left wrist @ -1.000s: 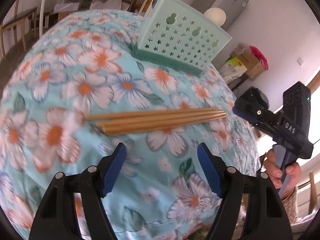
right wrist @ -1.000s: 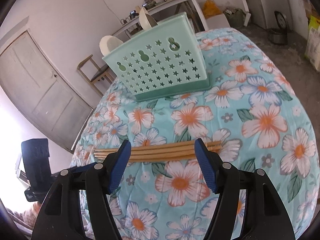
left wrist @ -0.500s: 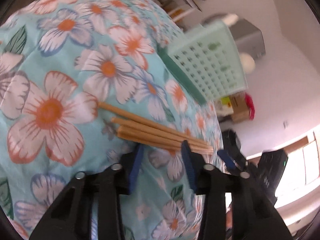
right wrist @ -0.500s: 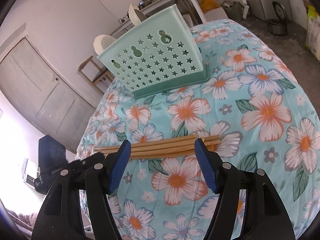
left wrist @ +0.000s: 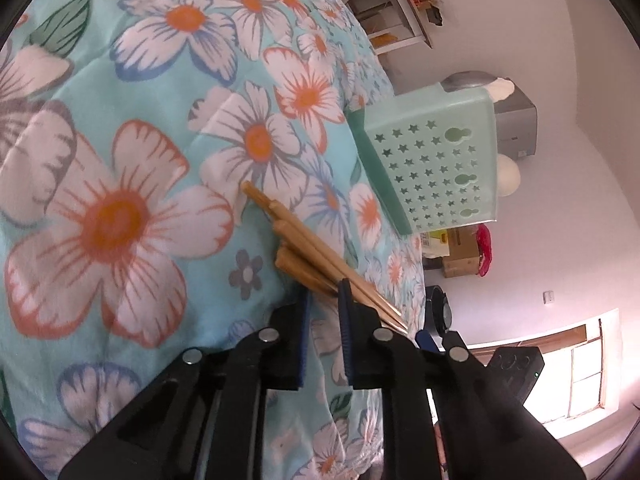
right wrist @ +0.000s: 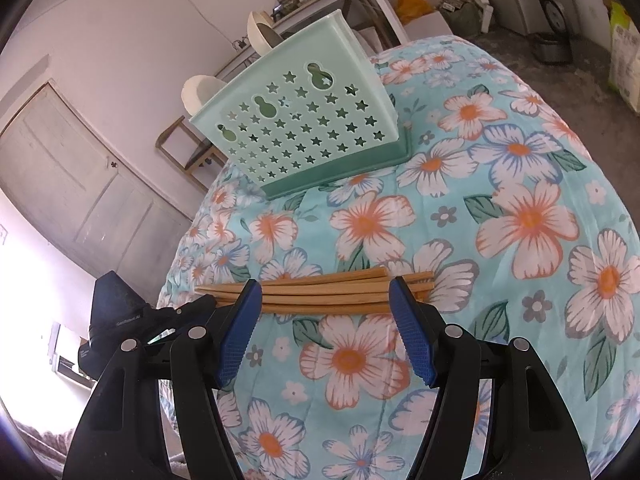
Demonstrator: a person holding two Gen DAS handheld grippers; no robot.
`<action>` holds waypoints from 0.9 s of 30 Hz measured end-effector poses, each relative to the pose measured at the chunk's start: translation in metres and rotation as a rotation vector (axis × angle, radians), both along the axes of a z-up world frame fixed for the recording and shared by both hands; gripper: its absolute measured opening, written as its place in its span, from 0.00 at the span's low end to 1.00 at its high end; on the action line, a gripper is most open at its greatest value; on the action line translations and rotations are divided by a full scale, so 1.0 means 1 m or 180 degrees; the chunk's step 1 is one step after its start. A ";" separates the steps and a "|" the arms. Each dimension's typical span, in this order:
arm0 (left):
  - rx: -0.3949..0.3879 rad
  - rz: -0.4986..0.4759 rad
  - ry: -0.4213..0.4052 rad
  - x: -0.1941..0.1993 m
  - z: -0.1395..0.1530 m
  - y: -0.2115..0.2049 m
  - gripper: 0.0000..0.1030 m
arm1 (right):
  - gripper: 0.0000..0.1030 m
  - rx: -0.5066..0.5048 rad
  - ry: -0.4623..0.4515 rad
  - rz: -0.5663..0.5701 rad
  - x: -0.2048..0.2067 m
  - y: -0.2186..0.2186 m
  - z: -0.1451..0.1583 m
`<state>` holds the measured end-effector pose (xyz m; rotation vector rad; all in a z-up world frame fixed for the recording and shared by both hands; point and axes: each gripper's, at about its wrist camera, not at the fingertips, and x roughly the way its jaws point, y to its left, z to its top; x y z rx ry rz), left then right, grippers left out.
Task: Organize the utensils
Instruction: 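Grasp wooden chopsticks with the left tool while the right tool grasps chopsticks too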
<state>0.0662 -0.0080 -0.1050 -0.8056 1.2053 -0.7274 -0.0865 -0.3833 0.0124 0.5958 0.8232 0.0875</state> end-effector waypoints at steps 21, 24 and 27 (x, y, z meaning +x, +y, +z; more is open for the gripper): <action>-0.0097 -0.0213 0.0273 -0.016 -0.006 -0.002 0.19 | 0.61 -0.0056 -0.0011 0.0000 -0.001 0.003 0.004; -0.0232 -0.0106 0.0436 -0.012 -0.011 0.000 0.19 | 0.61 -0.0048 -0.0005 -0.0009 -0.001 0.001 0.003; -0.0314 -0.0011 0.0558 -0.011 -0.014 0.004 0.19 | 0.61 -0.0042 -0.0003 -0.0011 -0.001 0.000 0.002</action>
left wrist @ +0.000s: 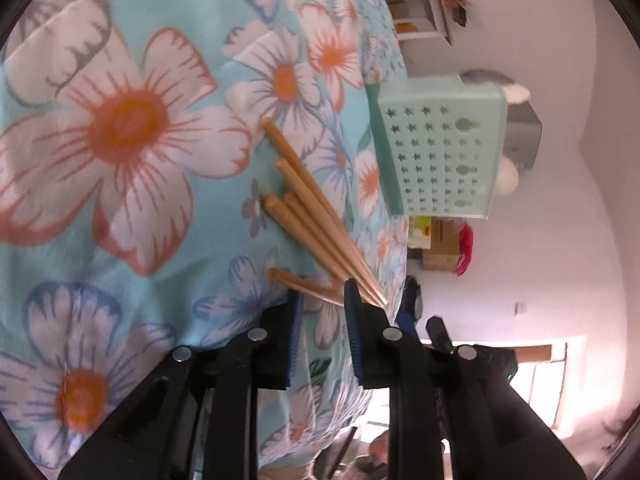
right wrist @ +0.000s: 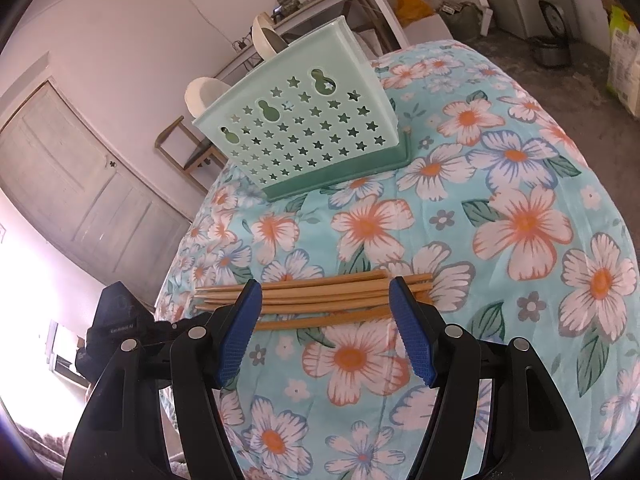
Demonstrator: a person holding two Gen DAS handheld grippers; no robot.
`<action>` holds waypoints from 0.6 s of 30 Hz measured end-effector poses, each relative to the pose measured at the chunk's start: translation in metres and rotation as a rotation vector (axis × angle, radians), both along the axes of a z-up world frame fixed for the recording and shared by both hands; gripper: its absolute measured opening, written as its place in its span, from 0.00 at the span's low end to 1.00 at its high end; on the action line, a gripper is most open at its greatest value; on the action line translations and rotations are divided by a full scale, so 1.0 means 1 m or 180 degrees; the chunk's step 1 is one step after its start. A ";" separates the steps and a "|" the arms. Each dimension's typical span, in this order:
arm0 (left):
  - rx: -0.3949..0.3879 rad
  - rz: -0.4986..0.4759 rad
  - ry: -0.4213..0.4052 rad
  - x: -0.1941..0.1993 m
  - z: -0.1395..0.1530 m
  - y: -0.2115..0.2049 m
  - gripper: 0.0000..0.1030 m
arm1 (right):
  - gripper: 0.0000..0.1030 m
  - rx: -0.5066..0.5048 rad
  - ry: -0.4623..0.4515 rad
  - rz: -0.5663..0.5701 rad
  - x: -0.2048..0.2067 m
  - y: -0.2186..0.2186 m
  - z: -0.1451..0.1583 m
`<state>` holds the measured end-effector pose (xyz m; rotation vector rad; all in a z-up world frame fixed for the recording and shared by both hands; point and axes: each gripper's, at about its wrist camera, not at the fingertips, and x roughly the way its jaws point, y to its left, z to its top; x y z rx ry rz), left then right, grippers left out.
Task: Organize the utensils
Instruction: 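Grasp wooden chopsticks with the left tool while the right tool grasps chopsticks too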
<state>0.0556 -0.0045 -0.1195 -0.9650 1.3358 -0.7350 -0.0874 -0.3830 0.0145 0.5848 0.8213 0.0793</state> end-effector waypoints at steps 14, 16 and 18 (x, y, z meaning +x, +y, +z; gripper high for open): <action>0.0120 0.0224 0.0082 -0.003 -0.004 0.002 0.13 | 0.61 0.0031 0.0002 -0.0033 0.000 -0.005 -0.002; 0.0130 0.0182 -0.0028 -0.003 0.000 -0.002 0.13 | 0.61 0.0026 0.0005 -0.0038 0.000 -0.006 -0.002; 0.0137 0.0105 -0.0205 -0.006 0.007 -0.005 0.13 | 0.61 0.0015 0.0004 -0.0042 -0.001 -0.006 -0.001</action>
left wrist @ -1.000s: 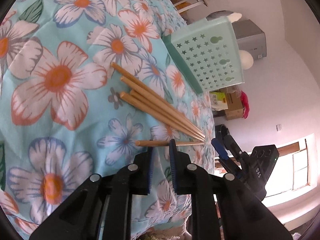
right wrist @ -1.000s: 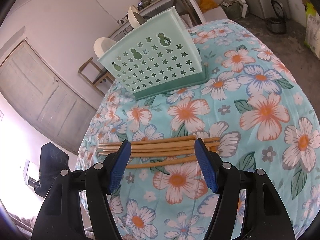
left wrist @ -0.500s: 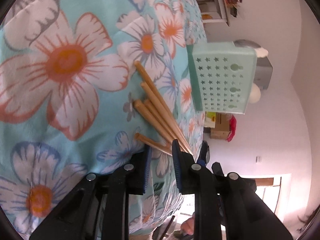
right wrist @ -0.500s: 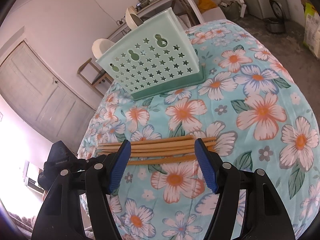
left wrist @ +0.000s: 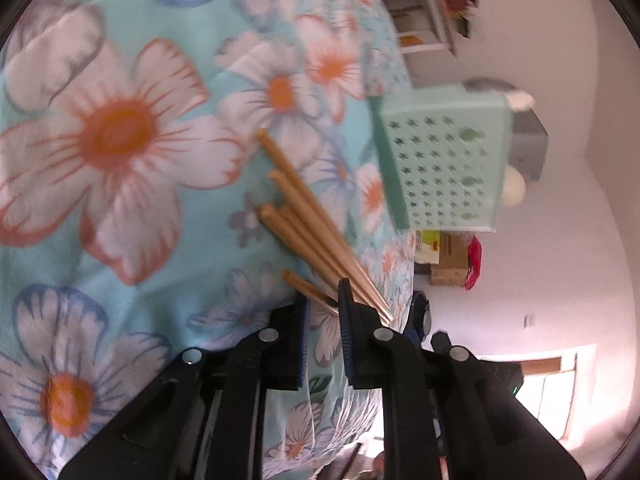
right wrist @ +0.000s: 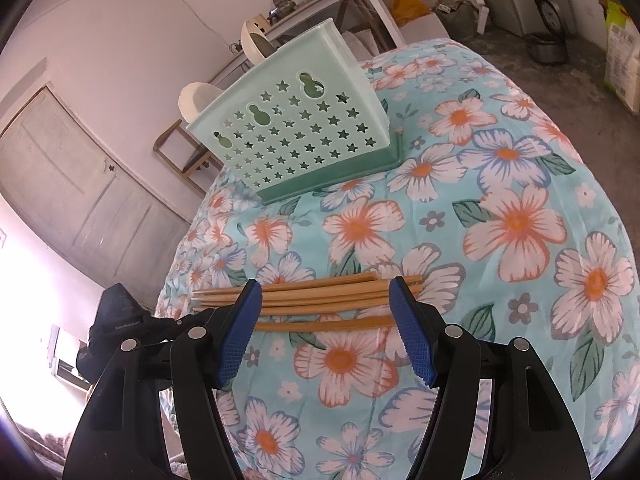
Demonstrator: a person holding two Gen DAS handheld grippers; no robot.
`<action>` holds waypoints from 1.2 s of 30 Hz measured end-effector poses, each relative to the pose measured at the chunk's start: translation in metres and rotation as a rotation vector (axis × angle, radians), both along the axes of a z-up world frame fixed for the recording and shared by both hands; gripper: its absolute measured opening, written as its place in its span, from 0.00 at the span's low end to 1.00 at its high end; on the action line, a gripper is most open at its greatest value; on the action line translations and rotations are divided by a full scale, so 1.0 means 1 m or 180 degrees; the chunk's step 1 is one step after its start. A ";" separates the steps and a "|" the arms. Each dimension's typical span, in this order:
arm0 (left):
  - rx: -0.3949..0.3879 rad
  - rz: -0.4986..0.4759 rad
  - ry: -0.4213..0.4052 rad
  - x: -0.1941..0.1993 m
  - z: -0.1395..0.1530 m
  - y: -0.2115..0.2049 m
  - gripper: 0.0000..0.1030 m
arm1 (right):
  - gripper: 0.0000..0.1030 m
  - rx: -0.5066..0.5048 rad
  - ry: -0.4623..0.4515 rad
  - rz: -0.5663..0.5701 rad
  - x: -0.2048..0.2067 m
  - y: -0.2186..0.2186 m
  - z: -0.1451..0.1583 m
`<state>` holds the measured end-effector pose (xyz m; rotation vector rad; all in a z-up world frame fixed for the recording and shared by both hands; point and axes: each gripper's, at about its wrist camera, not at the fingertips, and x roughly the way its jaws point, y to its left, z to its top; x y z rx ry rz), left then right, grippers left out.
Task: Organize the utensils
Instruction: 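Grasp wooden chopsticks with the left tool while the right tool grasps chopsticks too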
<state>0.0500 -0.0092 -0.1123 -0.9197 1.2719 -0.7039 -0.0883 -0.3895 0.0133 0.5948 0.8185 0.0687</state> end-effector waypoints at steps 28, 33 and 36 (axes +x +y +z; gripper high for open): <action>0.0201 -0.0179 -0.0858 -0.019 0.009 0.030 0.14 | 0.24 -0.0952 0.0124 0.2506 0.130 0.167 0.001; 0.0177 -0.0212 -0.0957 -0.020 0.008 0.030 0.14 | 0.16 -0.1143 0.0295 0.2802 0.146 0.194 -0.014; 0.0158 -0.0230 -0.0980 -0.019 0.008 0.030 0.14 | 0.15 -0.1271 0.0370 0.2933 0.150 0.204 -0.019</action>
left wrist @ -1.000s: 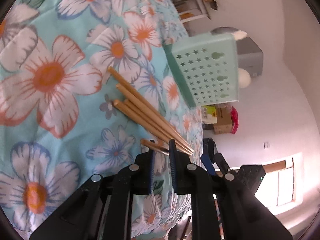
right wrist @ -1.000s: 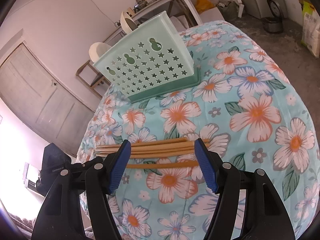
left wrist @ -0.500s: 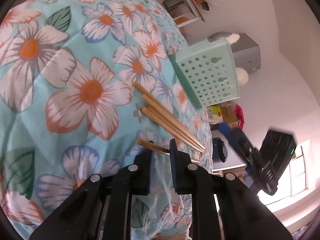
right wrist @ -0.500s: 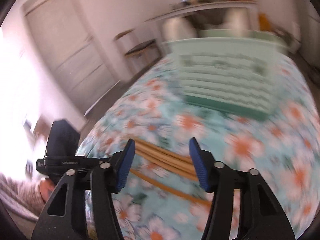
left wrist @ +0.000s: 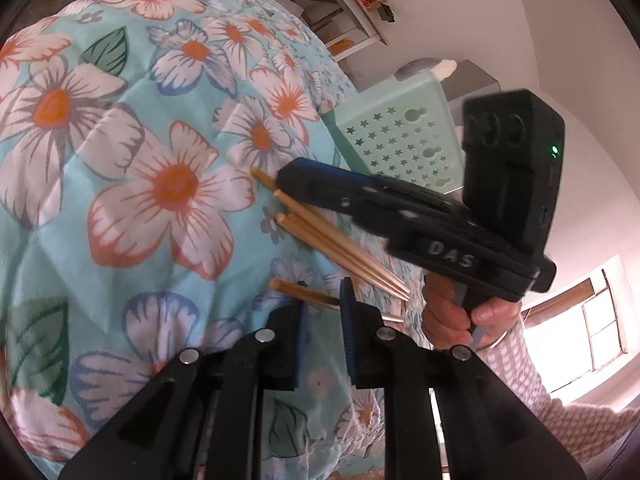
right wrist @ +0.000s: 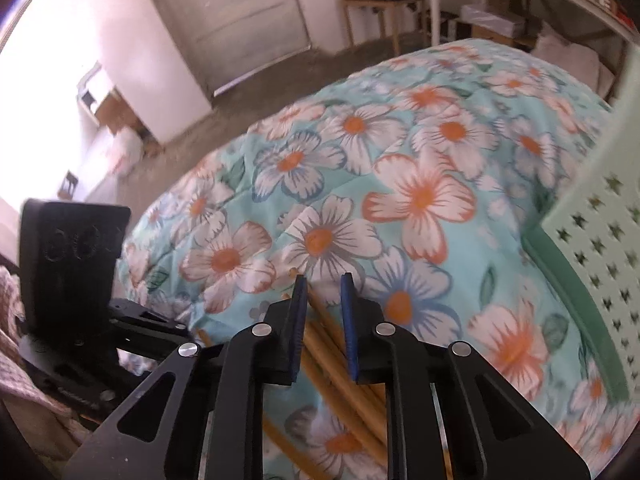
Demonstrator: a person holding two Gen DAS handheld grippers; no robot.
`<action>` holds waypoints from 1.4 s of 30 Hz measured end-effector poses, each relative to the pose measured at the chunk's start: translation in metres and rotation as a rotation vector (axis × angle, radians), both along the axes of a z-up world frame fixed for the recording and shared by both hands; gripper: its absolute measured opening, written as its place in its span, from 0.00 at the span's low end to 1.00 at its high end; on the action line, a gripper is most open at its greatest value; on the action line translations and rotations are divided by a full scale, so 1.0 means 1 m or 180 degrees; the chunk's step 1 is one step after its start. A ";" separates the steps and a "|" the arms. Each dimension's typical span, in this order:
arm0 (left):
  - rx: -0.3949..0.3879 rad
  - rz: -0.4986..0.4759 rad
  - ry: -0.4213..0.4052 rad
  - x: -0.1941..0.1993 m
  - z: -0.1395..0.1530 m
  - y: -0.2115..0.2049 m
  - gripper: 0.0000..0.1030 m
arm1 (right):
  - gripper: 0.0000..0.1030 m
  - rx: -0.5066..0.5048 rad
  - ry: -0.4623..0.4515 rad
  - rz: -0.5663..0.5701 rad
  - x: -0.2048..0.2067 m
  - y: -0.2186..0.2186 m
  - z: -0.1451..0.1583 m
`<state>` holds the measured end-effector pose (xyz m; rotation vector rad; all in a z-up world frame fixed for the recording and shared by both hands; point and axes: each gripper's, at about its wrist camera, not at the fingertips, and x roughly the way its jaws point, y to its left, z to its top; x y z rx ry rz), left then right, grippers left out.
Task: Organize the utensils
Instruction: 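Grasp wooden chopsticks with the left tool while the right tool grasps chopsticks too, then lift chopsticks into the mint holder and open the left tool while the right tool carries its chopstick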
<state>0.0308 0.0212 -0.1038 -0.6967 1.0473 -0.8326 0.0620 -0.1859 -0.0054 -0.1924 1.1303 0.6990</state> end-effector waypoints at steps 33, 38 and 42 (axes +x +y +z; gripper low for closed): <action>0.0201 0.0111 -0.0484 -0.001 0.042 -0.004 0.13 | 0.03 0.0352 -0.1146 -0.1185 -0.035 -0.101 0.116; 0.0302 0.0159 -0.0997 0.000 0.087 -0.007 0.10 | 0.03 0.0685 -0.1587 -0.1789 -0.076 -0.152 0.150; 0.0268 0.0125 -0.1296 0.003 0.121 -0.008 0.07 | 0.03 0.0920 -0.1845 -0.2137 -0.107 -0.180 0.165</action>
